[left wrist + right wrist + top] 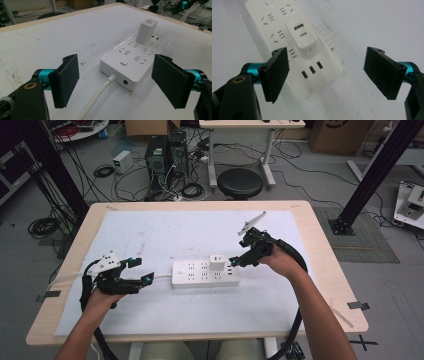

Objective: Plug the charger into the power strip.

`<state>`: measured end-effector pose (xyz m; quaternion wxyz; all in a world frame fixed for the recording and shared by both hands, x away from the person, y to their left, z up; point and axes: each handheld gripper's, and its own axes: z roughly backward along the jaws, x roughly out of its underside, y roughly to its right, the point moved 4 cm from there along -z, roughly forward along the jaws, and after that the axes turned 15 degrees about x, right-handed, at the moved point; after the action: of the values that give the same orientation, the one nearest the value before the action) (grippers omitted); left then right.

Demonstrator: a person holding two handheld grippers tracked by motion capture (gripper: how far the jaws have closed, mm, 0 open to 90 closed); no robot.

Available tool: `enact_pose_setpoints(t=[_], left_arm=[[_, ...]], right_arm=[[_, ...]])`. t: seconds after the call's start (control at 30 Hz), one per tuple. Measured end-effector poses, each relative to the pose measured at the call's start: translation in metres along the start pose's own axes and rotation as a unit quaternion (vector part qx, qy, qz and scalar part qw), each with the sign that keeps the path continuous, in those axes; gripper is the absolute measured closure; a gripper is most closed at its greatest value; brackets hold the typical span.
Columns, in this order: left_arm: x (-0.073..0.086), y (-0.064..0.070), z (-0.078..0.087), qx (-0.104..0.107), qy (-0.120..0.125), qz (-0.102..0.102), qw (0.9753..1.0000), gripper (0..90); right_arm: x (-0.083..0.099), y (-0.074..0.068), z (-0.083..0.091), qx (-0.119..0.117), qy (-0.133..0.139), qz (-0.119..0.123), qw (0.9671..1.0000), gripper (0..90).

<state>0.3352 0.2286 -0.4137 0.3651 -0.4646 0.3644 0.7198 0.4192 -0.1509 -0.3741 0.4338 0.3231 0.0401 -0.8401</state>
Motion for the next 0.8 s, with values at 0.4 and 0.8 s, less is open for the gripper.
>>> enact_pose_setpoints(t=[0.4, 0.8], left_arm=[[-0.004, 0.004, -0.005, 0.006, 0.006, -0.006, 0.9999, 22.1], [-0.005, 0.004, -0.001, -0.005, 0.014, -0.011, 0.9998, 22.1]], right_arm=[[0.060, 0.005, 0.036, 0.059, 0.020, -0.069, 0.9956, 20.7], [0.102, 0.006, 0.061, 0.084, 0.042, -0.102, 0.9904, 20.7]])
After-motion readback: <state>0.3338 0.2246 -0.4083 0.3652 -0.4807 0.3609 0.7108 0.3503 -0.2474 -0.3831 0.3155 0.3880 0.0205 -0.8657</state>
